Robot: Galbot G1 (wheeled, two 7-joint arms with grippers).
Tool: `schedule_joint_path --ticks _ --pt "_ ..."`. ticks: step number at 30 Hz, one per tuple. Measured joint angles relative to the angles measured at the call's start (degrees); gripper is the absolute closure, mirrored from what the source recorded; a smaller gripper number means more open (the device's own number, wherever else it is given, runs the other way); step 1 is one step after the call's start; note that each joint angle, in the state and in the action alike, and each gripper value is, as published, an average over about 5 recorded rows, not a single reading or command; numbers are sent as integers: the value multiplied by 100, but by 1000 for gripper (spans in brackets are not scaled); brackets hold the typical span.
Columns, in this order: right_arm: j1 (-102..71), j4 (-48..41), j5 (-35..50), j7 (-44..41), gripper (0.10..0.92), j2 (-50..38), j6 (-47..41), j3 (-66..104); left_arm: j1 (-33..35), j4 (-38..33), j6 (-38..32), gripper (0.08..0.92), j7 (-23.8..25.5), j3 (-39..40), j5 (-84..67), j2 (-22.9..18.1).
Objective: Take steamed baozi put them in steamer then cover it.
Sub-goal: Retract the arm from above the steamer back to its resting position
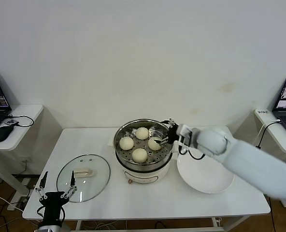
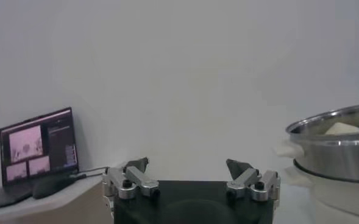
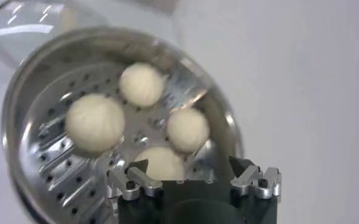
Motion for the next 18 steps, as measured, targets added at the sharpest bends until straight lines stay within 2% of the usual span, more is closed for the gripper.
schedule_joint_path --ticks 5,10,18 --pt "-1763 202 -435 393 203 391 858 1728 -81 62 59 177 -188 78 -26 -7" --pt "-3345 447 -682 427 203 1120 1441 3391 -163 247 165 177 -234 76 266 39" --pt "-5287 953 -798 236 203 2309 1777 5554 -250 645 141 177 -174 -128 1947 253"
